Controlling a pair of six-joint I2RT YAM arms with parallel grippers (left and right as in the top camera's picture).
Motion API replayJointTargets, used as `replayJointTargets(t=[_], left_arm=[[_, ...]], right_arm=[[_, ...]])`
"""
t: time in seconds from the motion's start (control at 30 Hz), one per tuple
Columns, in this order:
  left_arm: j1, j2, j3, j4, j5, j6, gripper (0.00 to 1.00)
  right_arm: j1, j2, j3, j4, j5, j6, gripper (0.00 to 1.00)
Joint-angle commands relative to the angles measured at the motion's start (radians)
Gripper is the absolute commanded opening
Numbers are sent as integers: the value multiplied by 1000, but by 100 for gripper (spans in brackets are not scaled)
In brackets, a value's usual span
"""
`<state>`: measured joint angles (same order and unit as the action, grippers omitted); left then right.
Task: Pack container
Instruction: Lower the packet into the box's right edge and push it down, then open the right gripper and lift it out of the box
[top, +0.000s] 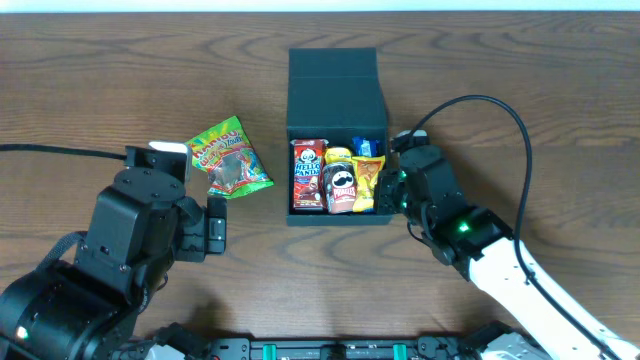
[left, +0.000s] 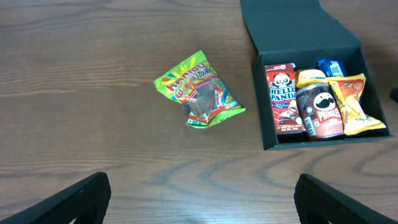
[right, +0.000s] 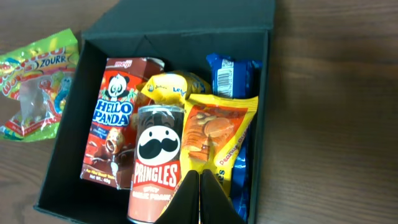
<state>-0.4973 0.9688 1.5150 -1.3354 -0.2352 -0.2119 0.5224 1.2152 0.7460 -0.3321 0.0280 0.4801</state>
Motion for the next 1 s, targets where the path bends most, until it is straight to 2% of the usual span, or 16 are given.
replayJointTargets(t=[0.0, 0.33, 0.97], left_arm=[[7, -4, 0, -2, -7, 6, 95], [7, -4, 0, -2, -7, 6, 95], [7, -4, 0, -2, -7, 6, 95]], right_arm=[[9, 31, 12, 0, -17, -18, 4], [9, 150, 12, 71, -71, -18, 4], [11, 178, 10, 30, -107, -47, 3]])
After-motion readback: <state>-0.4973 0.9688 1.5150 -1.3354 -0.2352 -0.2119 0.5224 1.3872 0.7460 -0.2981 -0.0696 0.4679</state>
